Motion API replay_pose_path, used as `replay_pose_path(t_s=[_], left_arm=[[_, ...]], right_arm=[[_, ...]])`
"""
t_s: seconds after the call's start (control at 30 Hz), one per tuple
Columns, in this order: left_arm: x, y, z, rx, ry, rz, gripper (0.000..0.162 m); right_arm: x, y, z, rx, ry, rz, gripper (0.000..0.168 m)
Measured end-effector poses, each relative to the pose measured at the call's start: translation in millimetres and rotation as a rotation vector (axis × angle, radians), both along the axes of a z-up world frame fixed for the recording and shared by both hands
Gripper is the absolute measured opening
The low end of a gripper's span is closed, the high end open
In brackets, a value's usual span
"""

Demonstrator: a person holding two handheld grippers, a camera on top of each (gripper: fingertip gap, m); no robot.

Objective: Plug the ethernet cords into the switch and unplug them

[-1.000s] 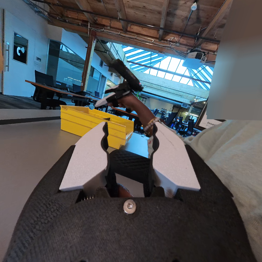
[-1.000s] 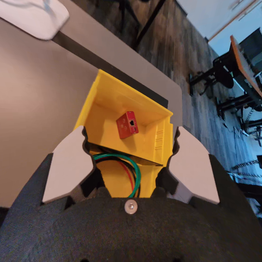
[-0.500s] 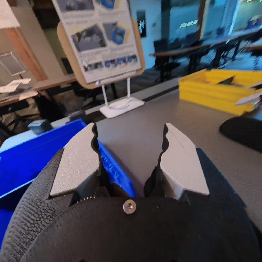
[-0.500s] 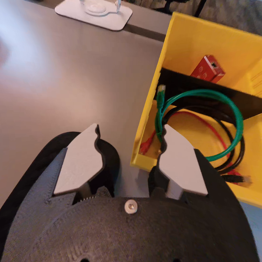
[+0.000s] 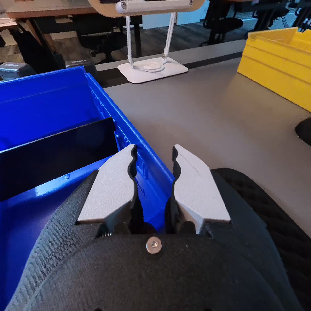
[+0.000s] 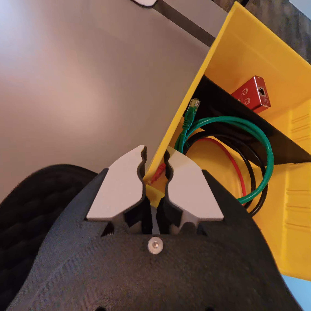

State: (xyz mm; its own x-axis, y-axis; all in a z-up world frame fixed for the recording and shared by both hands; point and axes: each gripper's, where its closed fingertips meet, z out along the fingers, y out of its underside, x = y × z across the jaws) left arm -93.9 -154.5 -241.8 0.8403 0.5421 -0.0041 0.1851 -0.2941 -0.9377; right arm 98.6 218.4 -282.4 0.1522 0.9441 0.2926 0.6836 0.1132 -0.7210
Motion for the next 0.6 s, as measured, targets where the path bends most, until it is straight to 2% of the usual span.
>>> replay_pose_path(t_s=[0.3,0.6], left_arm=[[-7.3,6.9,2.2,0.077,-0.015,0.076,0.037],[-10.7,11.5,3.6,0.139,-0.028,0.085,0.039]], right_arm=[[-59.7,-53.9,0.8,0.002,-0.05,0.12,0.024],[-111.9,-138.5,0.4,-0.006,-0.047,0.313,0.026]])
